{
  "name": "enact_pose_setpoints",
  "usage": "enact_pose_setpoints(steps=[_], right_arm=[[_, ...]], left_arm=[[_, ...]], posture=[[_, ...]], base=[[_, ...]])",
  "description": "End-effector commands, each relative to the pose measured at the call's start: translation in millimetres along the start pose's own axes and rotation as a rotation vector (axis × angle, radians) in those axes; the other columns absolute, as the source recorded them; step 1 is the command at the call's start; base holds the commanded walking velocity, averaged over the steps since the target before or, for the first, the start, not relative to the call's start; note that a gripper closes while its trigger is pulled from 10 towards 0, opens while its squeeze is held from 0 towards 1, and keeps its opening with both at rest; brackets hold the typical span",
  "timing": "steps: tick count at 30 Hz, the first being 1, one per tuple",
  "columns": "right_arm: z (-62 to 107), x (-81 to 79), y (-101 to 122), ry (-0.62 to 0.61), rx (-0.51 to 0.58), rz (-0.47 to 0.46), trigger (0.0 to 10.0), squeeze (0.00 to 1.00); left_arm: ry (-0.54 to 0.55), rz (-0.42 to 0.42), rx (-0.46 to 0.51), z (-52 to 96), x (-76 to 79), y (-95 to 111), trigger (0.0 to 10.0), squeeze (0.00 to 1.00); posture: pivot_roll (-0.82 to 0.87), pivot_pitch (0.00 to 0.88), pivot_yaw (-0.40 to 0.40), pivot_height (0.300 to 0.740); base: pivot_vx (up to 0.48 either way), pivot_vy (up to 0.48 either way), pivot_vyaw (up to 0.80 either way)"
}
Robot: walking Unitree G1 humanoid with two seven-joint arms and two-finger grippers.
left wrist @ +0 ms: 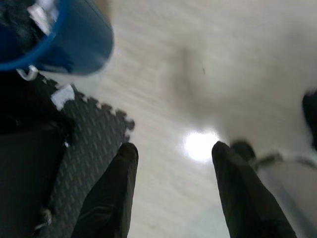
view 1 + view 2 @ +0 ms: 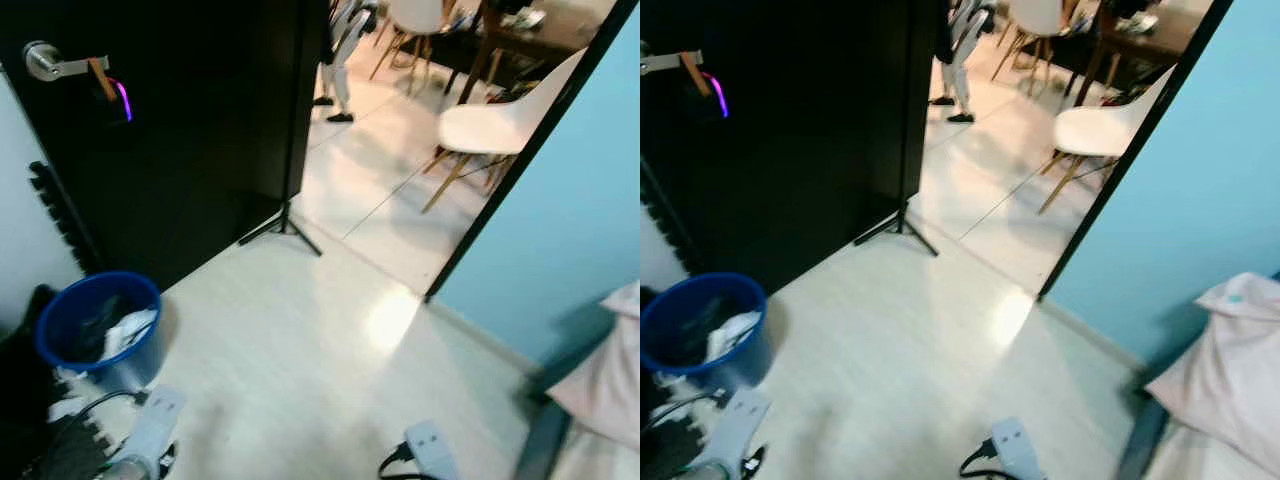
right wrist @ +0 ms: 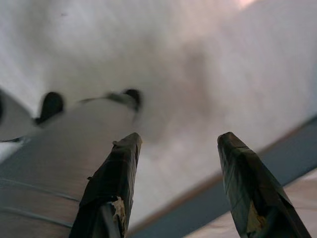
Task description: Clean up the room
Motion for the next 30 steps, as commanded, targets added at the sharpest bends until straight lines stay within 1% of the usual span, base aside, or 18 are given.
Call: enact_pose_setpoints(steps=[1,2,3,6,8,9,10,13,15,16,17,18,21,22,24,26,27,30], right_arm=[[4.5,6.3,-18,-0.015,-0.061,-0.031,10.0,0.00],[4.5,6.3,-18,-0.015,-0.061,-0.031,10.0,0.00],[4.5,6.8,-18,-0.025,-0.054,-0.074,10.0,0.00],[4.4,7.1,-17,-0.029,-0.050,-0.089,10.0,0.00],[3.3,7.4,-13,-0.042,-0.026,-0.152,10.0,0.00],[3.3,7.4,-13,-0.042,-0.026,-0.152,10.0,0.00],[1.7,7.5,-5,-0.052,0.005,-0.211,10.0,0.00],[1.1,7.4,-3,-0.054,0.016,-0.226,10.0,0.00],[-1.5,7.6,14,-0.077,0.096,-0.337,10.0,0.00],[-1.5,7.6,14,-0.077,0.096,-0.337,10.0,0.00],[-2.1,8.6,20,-0.088,0.127,-0.383,10.0,0.00],[-2.1,8.6,20,-0.088,0.127,-0.383,10.0,0.00],[-1.2,20.6,33,-0.156,0.202,-0.541,10.0,0.00],[-1.2,20.6,33,-0.156,0.202,-0.541,10.0,0.00],[0.3,28.8,34,-0.199,0.224,-0.610,10.0,0.00],[0.3,28.8,34,-0.199,0.224,-0.610,10.0,0.00],[1.6,33.7,33,-0.222,0.230,-0.637,10.0,0.00],[3.3,37.7,31,-0.240,0.229,-0.601,10.0,0.00]], left_arm=[[-0.058,-0.004,-0.002,-0.1,15.6,0,10.0,0.00],[-0.058,-0.004,-0.002,-0.1,15.6,0,10.0,0.00],[-0.070,0.019,-0.002,-0.1,18.9,0,10.0,0.00],[-0.073,0.026,-0.001,-0.2,19.9,0,10.0,0.00],[-0.077,0.026,0.010,-0.3,21.7,2,10.0,0.00],[-0.077,0.026,0.010,-0.3,21.7,2,10.0,0.00],[-0.069,0.050,0.022,-0.5,21.7,4,10.0,0.00],[-0.065,0.061,0.029,-0.7,21.4,6,10.0,0.00],[-0.050,0.111,0.105,-3.6,12.4,30,10.0,0.00],[-0.050,0.111,0.105,-3.6,12.4,30,10.0,0.00],[-0.044,0.132,0.135,-4.4,8.6,39,10.0,0.00],[-0.044,0.132,0.135,-4.4,8.6,39,10.0,0.00],[-0.053,0.196,0.211,-5.3,4.0,65,10.0,0.00],[-0.053,0.196,0.211,-5.3,4.0,65,10.0,0.00],[-0.059,0.206,0.225,-5.4,5.4,71,10.0,0.00],[-0.059,0.206,0.225,-5.4,5.4,71,10.0,0.00],[-0.060,0.207,0.227,-5.4,7.0,71,10.0,0.00],[-0.072,0.197,0.232,-5.2,12.1,73,10.0,0.00]], posture=[[0.10,0.000,-0.006,0.706],[0.10,0.000,-0.006,0.706],[0.10,0.000,-0.006,0.706],[0.10,0.000,-0.006,0.706],[0.09,0.000,0.005,0.706],[0.09,0.000,0.005,0.706],[0.09,0.000,0.007,0.706],[0.08,0.000,0.007,0.706],[0.07,0.000,0.015,0.706],[0.07,0.000,0.015,0.706],[0.07,0.000,0.015,0.706],[0.07,0.000,0.015,0.706],[0.07,0.000,0.020,0.706],[0.07,0.000,0.020,0.706],[0.06,0.000,0.022,0.706],[0.06,0.000,0.022,0.706],[0.06,0.000,0.026,0.706],[0.05,0.007,0.040,0.706]], base=[[0.000,0.000,-0.77],[0.000,0.000,-0.77],[0.000,0.000,-0.76],[0.000,0.000,-0.76],[0.000,0.000,-0.76],[0.000,0.000,-0.76],[0.000,0.000,-0.76],[0.000,0.000,-0.76],[0.000,0.000,-0.76],[0.000,0.000,-0.76],[0.000,0.000,-0.76],[0.000,0.000,-0.76],[0.000,0.000,-0.76],[0.000,0.000,-0.76],[0.000,0.000,-0.76],[0.000,0.000,-0.76],[0.000,0.000,-0.76],[0.000,0.000,-0.75]])
Point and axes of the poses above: a point about 5 cm out from each wrist's last joint towards the gripper, its own z axis pointing back from the gripper into the wrist, its own y axis along the axis of the wrist's last joint, x = y × z, the point moved 5 cm from there along -z, pointing out of the wrist towards the gripper, and after that the axes turned 9 degrees about -z, right-handed, at the moved point
